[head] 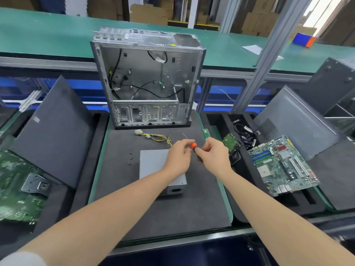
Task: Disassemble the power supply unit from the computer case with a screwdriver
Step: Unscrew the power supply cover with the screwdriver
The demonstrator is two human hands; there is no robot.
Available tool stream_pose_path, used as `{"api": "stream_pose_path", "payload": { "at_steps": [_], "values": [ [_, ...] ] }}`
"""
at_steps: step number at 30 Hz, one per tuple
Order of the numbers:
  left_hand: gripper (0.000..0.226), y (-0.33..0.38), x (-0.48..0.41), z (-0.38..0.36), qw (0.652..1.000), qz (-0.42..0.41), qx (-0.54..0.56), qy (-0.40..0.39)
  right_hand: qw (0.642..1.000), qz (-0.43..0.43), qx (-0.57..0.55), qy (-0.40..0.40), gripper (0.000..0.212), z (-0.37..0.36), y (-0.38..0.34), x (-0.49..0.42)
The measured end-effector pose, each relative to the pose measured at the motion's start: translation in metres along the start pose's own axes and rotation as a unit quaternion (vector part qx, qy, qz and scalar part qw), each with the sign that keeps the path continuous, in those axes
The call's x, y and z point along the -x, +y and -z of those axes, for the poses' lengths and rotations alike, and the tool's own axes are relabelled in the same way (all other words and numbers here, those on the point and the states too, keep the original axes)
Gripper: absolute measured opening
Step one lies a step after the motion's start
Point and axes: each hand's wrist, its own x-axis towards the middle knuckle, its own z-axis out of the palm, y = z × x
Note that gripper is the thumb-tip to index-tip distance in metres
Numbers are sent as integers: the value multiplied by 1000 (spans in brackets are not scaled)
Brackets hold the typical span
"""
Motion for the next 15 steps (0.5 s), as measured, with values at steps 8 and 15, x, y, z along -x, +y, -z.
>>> {"api": "stream_pose_path", "payload": {
  "at_steps": [8, 15],
  "values": [
    [42, -3, 23, -66, 994, 97, -26, -48, 989, -131, -34, -59, 24, 13, 69, 7],
    [47, -10, 33, -76, 987, 148, -47, -47, 974, -166, -55, -143, 31, -4, 82, 16]
  ]
}}
